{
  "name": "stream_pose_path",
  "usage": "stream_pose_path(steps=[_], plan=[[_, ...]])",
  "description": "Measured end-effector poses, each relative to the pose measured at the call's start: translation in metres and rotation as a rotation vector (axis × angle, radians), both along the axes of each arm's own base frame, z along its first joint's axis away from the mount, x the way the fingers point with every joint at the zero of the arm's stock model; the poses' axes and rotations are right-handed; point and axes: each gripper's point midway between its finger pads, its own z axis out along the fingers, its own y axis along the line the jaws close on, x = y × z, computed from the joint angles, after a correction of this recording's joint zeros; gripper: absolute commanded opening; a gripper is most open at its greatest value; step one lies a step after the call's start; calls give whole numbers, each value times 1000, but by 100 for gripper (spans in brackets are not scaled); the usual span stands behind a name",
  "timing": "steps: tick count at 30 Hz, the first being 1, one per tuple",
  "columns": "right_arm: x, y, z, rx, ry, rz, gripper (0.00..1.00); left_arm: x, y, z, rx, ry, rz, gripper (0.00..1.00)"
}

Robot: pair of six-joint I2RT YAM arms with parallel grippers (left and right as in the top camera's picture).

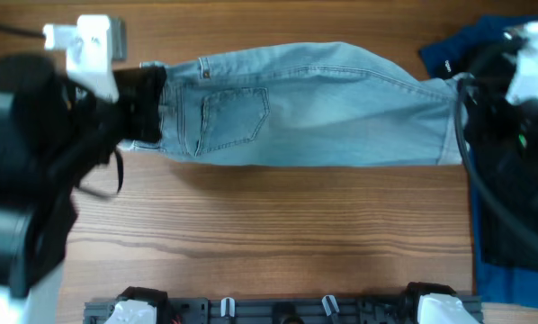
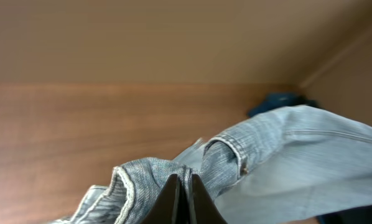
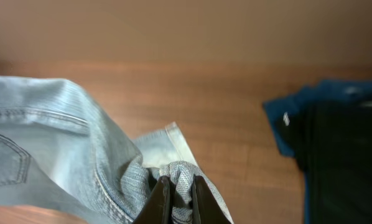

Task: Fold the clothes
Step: 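Lift the shorts with both grippers and shake them out flat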

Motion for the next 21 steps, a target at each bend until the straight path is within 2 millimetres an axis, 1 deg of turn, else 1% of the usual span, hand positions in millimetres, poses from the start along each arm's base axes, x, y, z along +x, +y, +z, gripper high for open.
stream_pose_path(steps=[1,3,4,8,10,11,13,15,17,19,20,21], plan=[[-10,1,10,-1,-37,-2,4,-9,-1,8,-5,-26,-10,4],[-32,3,29,2,-112,-8,4,-34,-2,26,-19,-96,-31,4],[-47,5,40,3,-156,-11,4,-46,-1,34,-27,-128,-39,4],[-90,7,66,-2,-271,-24,4,-82,4,56,-52,-221,-48,4],[-101,6,75,-2,-308,-44,4,-95,7,64,-60,-257,-47,4],[-102,4,76,-4,-313,-55,4,-97,8,66,-61,-265,-45,4],[-100,1,76,-6,-310,-71,4,-95,10,65,-56,-260,-33,4],[-90,-1,75,-6,-300,-80,4,-85,10,60,-46,-233,-18,4],[-71,-4,74,-7,-283,-83,4,-65,9,50,-28,-186,3,4],[-50,-6,68,-5,-245,-83,4,-42,8,38,-8,-134,23,4],[-31,-8,62,-3,-213,-82,4,-24,7,28,9,-95,42,4],[-16,-8,55,-3,-186,-77,4,-10,6,20,21,-69,55,4]])
